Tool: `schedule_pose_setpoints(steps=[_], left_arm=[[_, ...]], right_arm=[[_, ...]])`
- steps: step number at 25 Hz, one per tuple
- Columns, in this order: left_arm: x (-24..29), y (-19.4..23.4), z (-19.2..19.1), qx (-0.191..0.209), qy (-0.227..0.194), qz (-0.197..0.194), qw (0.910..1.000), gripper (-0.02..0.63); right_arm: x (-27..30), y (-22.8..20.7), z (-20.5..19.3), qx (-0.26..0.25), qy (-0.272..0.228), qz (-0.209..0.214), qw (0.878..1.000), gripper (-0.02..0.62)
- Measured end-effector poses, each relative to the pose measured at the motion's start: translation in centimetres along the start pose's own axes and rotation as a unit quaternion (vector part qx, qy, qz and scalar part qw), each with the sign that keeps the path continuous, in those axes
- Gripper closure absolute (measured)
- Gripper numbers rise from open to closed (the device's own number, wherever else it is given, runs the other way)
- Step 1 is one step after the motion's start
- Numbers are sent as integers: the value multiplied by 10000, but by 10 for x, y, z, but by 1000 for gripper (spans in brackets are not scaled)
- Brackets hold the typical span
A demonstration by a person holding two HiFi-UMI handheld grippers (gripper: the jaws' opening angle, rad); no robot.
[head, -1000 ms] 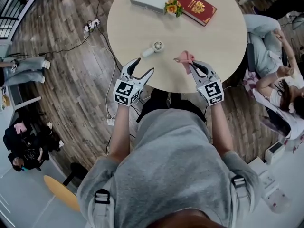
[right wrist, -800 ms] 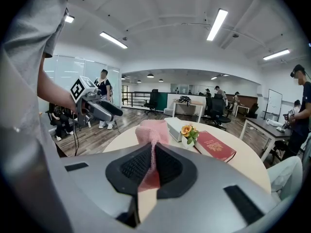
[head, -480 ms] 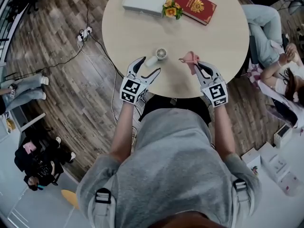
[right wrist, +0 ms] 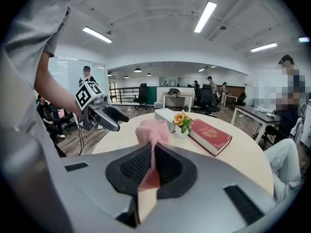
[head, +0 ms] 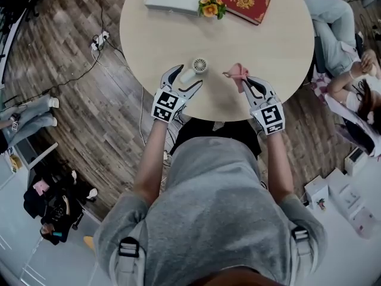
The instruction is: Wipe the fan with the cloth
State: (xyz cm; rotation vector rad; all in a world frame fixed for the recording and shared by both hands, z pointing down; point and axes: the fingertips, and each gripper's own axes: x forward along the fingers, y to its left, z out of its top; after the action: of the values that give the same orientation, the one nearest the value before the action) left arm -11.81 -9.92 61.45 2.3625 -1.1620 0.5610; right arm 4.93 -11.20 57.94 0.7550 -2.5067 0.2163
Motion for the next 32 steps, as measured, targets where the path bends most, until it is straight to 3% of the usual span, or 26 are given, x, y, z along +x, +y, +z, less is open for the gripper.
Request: schedule_pose_setpoints(steps=[21,29,32], left_arm=[[87,26,-64,277,806,128,9963,236],[112,26,-81,768,1140,205,9903,235],[119,29,-83,723,1163,210,9904,235]], right_arm=[[40,-16,-54,344,161,377,9986,569],[44,-19,-56,396,127,397,9983,569],[42,-20,-60,492,196,368,9979,569]])
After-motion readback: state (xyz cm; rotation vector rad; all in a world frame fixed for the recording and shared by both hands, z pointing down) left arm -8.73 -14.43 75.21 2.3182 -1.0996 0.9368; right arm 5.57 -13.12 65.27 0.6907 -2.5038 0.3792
